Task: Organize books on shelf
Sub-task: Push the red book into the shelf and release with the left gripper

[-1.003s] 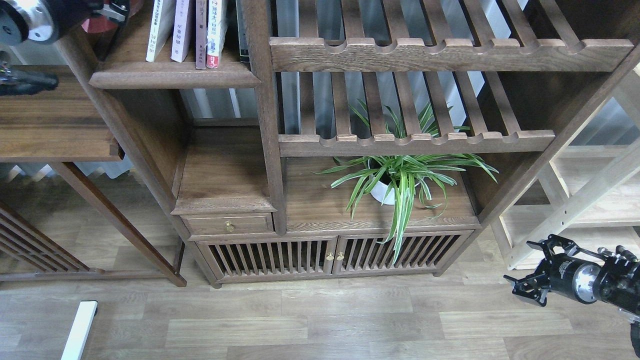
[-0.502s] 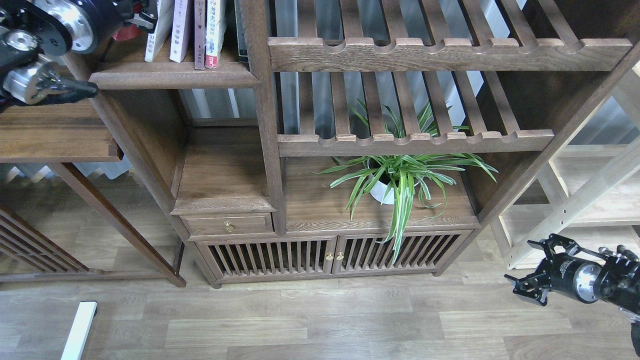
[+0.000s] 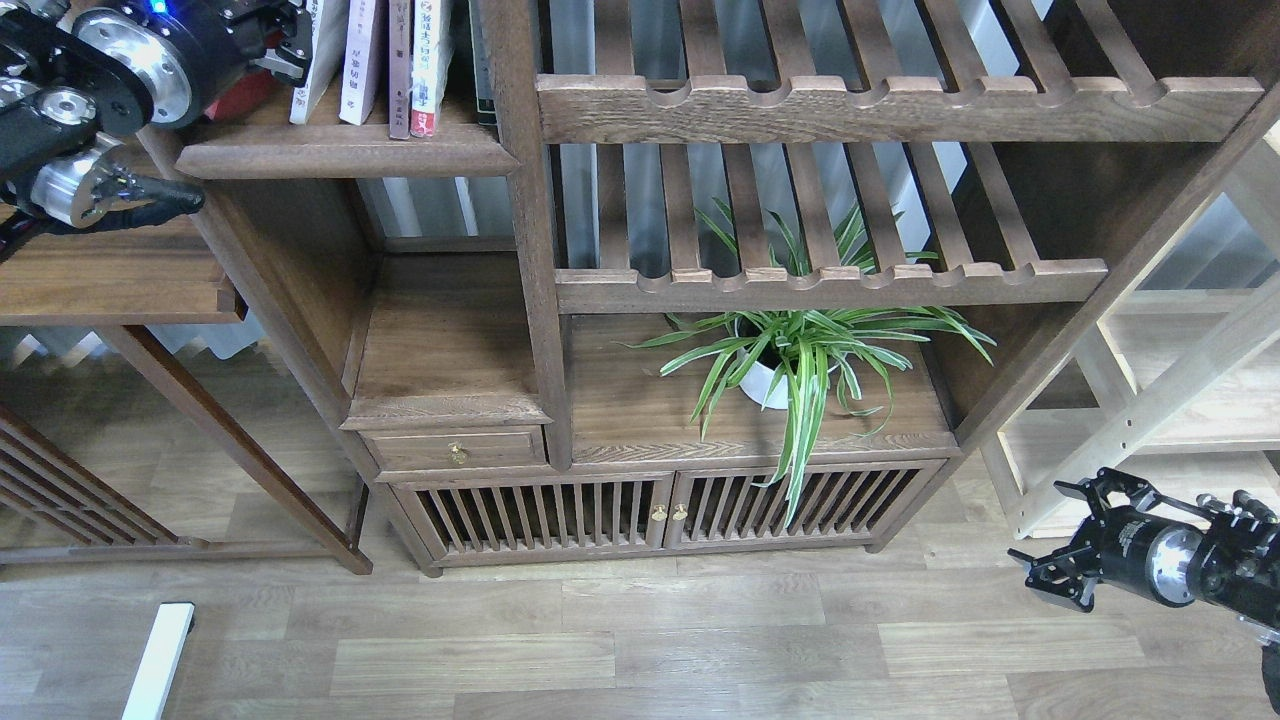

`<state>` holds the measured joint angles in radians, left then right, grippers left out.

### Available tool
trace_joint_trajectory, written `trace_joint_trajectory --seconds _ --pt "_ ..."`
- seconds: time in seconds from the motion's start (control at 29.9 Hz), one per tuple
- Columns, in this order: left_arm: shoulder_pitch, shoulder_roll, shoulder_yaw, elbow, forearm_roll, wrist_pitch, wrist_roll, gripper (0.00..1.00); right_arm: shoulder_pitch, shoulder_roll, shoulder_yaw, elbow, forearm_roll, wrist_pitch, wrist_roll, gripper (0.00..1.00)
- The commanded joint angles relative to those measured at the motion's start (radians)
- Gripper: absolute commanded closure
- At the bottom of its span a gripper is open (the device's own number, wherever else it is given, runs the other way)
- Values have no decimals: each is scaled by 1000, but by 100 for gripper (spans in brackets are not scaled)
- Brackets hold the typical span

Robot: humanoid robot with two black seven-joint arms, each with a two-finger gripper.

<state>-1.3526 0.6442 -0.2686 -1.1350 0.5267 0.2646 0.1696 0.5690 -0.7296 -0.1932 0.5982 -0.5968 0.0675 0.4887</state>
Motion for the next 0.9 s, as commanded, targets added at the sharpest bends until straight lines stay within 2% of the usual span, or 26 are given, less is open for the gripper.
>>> trace_joint_trajectory --seconds 0.0,0.33,0.6,0.87 --pt "-3 0 -4 -2 -5 1 1 23 0 -1 0 2 0 0 0 0" --pt "-10 11 -4 -49 -34 -10 11 22 -3 -1 0 2 -2 2 0 0" --pt "-14 43 -1 -133 -108 -13 37 21 0 -2 -2 2 -2 2 0 0" --pt "-14 146 6 -262 -138 -25 56 20 3 -19 0 3 -2 11 0 0"
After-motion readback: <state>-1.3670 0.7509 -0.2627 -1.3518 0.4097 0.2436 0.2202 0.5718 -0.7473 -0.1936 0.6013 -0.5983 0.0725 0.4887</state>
